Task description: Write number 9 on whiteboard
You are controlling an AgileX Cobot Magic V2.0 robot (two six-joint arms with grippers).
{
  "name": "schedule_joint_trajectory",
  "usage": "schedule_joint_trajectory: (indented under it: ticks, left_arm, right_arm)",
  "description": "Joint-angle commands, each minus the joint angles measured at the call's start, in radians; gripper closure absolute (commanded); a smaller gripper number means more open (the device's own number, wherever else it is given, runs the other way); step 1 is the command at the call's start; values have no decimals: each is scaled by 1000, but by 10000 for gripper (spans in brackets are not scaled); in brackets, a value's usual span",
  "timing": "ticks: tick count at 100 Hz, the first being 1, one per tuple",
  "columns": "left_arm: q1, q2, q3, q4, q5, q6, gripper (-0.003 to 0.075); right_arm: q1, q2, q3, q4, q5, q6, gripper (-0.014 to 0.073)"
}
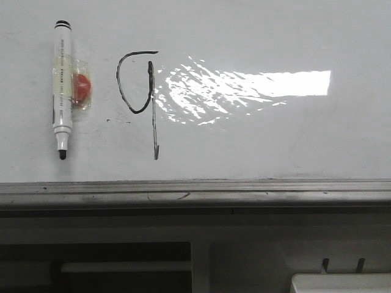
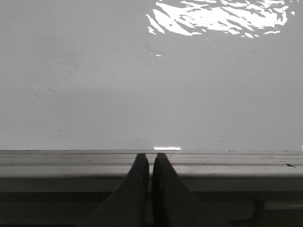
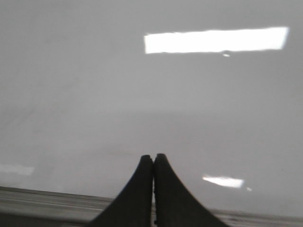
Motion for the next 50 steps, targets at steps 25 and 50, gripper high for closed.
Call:
schedule_joint_trajectory:
  ticks: [25, 50]
  left_arm:
    - [3, -27, 40, -10, -48, 0, 740]
    - [3, -27, 40, -10, -50, 0, 740]
  right_arm:
    - [-161, -185, 24, 101, 264, -86, 664]
    - [-169, -185, 24, 105, 269, -93, 664]
